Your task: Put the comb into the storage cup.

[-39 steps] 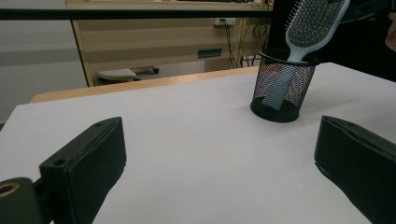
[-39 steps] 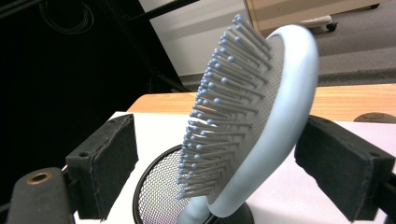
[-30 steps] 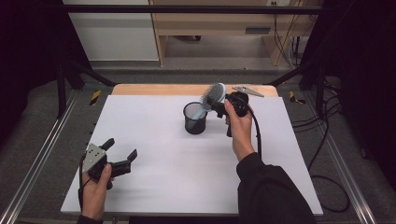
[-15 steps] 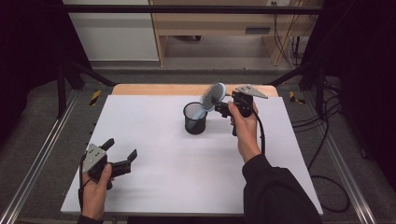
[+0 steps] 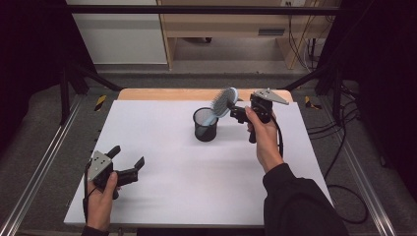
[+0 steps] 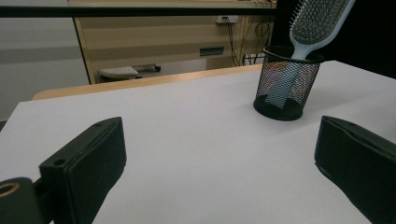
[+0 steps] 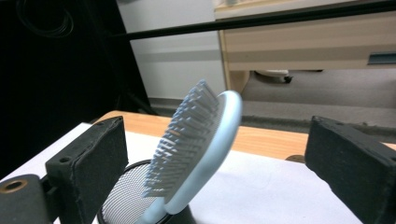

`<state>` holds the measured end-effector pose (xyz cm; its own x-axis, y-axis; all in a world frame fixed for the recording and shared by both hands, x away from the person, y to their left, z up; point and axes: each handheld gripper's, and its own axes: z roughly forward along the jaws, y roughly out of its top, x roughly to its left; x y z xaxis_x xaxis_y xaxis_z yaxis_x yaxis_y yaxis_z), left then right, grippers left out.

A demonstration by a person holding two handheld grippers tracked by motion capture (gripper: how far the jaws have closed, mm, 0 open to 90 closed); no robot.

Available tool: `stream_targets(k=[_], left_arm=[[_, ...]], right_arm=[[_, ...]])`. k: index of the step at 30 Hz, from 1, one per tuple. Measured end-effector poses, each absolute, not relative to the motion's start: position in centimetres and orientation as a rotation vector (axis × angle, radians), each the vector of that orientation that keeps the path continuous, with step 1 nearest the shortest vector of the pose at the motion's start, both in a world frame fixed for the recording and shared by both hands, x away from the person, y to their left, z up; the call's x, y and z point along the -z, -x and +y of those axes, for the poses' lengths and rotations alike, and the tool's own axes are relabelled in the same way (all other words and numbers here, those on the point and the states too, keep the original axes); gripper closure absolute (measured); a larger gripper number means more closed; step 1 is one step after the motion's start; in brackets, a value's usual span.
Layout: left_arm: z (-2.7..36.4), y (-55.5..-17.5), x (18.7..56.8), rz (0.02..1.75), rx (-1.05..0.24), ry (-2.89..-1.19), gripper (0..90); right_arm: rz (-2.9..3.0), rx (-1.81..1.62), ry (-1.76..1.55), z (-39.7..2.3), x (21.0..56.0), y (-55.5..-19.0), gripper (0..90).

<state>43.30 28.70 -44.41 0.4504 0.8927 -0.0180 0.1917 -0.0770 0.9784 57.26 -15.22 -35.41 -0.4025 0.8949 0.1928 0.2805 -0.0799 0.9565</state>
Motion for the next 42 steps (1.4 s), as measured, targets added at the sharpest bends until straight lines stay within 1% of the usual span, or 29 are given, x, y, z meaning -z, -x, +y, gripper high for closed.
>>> stream_targets(k=[10,27,42], left_arm=[[28.6,-43.2,44.5,0.972,-0.765,-1.573,2.3],[28.9,-43.1,44.3,0.974,-0.766,-1.558,2.3],[28.9,-43.0,44.3,0.978,-0.767,-1.557,2.3]], right_arm=[[1.635,-1.520,-1.265,-16.2,35.0,-56.4,5.0],[1.722,-1.467,-1.146,-15.4,34.7,-54.5,3.8],[1.684,-1.500,-1.152,-18.2,33.8,-52.4,3.8]])
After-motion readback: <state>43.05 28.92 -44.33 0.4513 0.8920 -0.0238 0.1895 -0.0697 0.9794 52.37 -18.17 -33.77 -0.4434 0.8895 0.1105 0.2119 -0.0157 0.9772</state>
